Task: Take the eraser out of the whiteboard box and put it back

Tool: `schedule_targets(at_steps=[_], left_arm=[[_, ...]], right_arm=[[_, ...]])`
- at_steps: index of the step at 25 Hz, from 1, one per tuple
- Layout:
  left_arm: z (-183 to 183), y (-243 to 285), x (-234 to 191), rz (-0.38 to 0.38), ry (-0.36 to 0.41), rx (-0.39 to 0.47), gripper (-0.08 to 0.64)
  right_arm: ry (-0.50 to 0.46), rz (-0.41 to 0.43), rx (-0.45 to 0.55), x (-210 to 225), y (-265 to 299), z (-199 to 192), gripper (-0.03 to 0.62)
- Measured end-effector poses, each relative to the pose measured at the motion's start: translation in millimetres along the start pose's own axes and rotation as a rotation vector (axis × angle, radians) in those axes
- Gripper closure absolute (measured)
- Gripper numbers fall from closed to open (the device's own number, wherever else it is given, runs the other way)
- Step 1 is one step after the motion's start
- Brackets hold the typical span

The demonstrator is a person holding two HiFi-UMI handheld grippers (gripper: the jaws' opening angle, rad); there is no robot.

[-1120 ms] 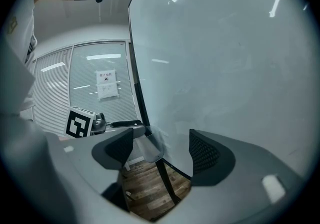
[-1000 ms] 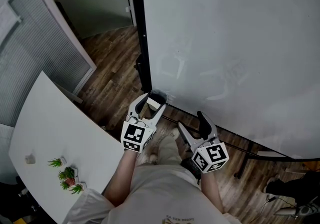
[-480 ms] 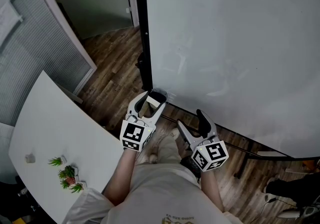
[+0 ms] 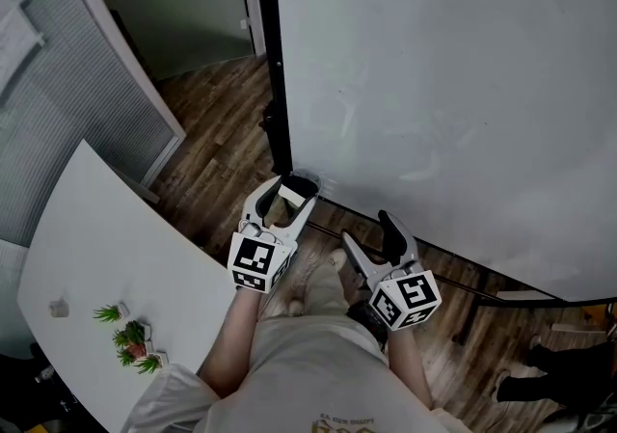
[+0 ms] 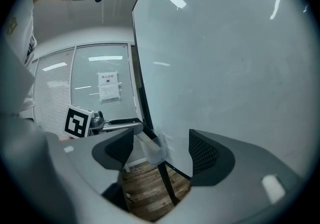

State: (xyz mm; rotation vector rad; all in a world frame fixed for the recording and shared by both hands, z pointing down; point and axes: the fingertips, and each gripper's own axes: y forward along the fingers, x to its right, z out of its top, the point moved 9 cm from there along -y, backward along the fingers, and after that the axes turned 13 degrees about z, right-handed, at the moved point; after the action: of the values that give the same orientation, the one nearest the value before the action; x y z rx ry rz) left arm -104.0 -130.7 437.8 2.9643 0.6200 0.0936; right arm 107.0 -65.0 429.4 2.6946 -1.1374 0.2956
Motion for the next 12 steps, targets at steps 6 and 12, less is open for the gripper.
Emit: schedule_targets(at_steps=[6, 12], left_arm=[[4.8, -4.9, 0.3, 0.003, 0.0, 0.011, 0.299], [8.5, -9.7, 0.6, 0.007, 0.005, 0.021, 0.299]], right_arm=[[-0.01, 0.009, 0.001, -3.9, -1.6, 2.4, 0.25], [-0.012, 0.01, 0.006, -6.0, -3.6, 2.7, 0.252]])
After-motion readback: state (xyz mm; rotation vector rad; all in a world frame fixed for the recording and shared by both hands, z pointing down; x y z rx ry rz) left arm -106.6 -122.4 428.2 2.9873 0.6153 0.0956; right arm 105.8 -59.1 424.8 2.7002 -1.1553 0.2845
